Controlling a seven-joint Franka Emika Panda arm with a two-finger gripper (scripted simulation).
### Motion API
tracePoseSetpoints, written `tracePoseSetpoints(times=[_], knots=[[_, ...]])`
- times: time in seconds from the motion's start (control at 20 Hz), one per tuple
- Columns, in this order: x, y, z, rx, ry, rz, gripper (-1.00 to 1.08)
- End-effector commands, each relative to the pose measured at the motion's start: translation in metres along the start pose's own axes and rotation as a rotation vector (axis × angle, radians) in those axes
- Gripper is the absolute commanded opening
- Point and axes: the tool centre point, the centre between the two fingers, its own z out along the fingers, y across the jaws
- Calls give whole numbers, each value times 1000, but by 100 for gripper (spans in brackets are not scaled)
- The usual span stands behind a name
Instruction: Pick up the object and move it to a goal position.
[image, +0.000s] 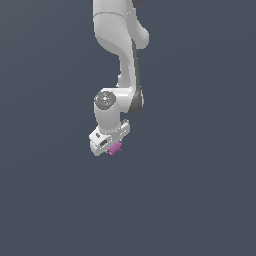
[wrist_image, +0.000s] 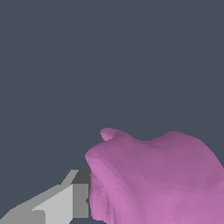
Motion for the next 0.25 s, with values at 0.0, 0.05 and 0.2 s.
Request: tracePoseSetpoints(times=[0.0,0.05,0.2], knots=[[-2,-5,-1,0,0,0,-100],[-3,-6,-1,0,0,0,-100],[-3,-8,-2,0,0,0,-100]])
